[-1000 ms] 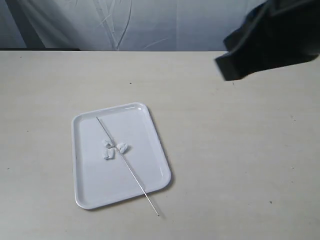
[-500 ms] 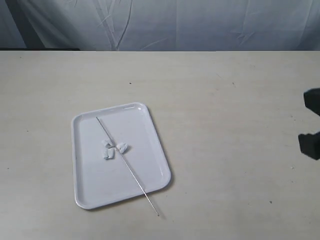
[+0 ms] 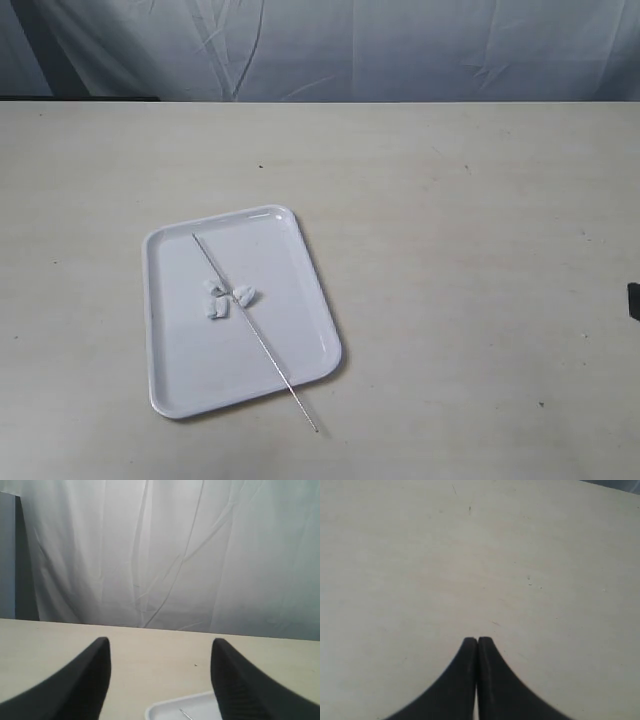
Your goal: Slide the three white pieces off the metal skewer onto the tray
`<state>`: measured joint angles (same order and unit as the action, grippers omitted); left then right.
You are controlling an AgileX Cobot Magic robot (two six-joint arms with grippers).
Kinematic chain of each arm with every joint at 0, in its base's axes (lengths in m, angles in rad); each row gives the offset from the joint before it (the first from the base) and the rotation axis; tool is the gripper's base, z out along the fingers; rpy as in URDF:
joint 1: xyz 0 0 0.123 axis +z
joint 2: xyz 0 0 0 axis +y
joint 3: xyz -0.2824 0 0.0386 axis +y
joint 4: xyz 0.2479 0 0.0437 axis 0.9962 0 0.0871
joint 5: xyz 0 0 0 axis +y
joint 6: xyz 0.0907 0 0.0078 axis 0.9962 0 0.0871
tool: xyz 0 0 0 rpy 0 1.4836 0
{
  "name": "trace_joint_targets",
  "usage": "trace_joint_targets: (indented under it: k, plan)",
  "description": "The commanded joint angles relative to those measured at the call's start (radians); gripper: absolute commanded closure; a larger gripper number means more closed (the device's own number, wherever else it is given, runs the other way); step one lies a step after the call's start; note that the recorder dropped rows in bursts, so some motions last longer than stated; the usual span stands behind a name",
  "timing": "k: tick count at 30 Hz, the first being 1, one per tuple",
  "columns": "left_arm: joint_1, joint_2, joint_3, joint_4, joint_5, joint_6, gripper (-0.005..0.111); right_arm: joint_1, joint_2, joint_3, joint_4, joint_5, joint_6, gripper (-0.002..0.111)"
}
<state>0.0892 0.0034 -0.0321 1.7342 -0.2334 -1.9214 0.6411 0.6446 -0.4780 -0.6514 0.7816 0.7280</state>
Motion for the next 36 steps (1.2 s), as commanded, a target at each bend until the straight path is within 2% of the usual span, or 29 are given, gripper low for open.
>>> trace_joint_targets:
  k: [1, 6, 12, 17, 21, 25, 26, 27, 28, 29, 32, 34, 35, 36]
  plan:
    - [0.0, -0.003, 0.006, -0.045, -0.108, -0.026, 0.051, -0.088, -0.084, 0.004, 0.066, -0.061, 0.005, 0.109]
    - [0.0, -0.003, 0.004, -0.022, -0.177, -0.024, 0.051, -0.166, -0.182, 0.02, 0.104, -0.062, -0.046, 0.109]
    - [0.0, -0.003, 0.004, -0.015, -0.179, -0.024, 0.051, -0.256, -0.297, 0.136, 0.142, -0.166, -0.188, 0.109]
    - [0.0, -0.003, 0.004, -0.013, -0.179, -0.024, 0.051, -0.326, -0.37, 0.218, 0.257, -0.26, -0.309, 0.109]
    - [0.0, -0.003, 0.013, -0.02, -0.077, -0.024, 0.051, -0.382, -0.411, 0.258, 0.4, -0.311, -0.492, 0.109]
    - [0.0, -0.003, 0.032, -0.242, 0.014, 0.014, 0.051, -0.452, -0.446, 0.313, 0.505, -0.423, -0.553, 0.109]
    - [0.0, -0.003, 0.032, -0.377, 0.052, 0.093, 0.051, -0.474, -0.45, 0.345, 0.505, -0.467, -0.561, 0.109]
    - [0.0, -0.003, 0.032, -0.434, 0.066, 0.162, 0.051, -0.483, -0.45, 0.362, 0.505, -0.485, -0.577, 0.109]
    - [0.0, -0.003, 0.032, -0.57, 0.095, 0.339, 0.051, -0.5, -0.45, 0.402, 0.505, -0.515, -0.6, 0.109]
    - [0.0, -0.003, 0.032, -0.649, 0.102, 0.425, 0.051, -0.502, -0.45, 0.418, 0.505, -0.527, -0.607, 0.109]
    - [0.0, -0.003, 0.032, -1.298, 0.129, 1.192, 0.051, -0.532, -0.45, 0.478, 0.539, -0.598, -0.645, 0.109]
    - [0.0, -0.003, 0.032, -1.683, 0.162, 1.694, 0.051, -0.544, -0.469, 0.478, 0.633, -0.568, -0.72, 0.109]
    - [0.0, -0.003, 0.032, -1.803, 0.207, 1.838, 0.051, -0.549, -0.485, 0.478, 0.665, -0.558, -0.753, 0.109]
    - [0.0, -0.003, 0.032, -1.86, 0.276, 1.903, 0.051, -0.557, -0.5, 0.478, 0.668, -0.542, -0.755, 0.109]
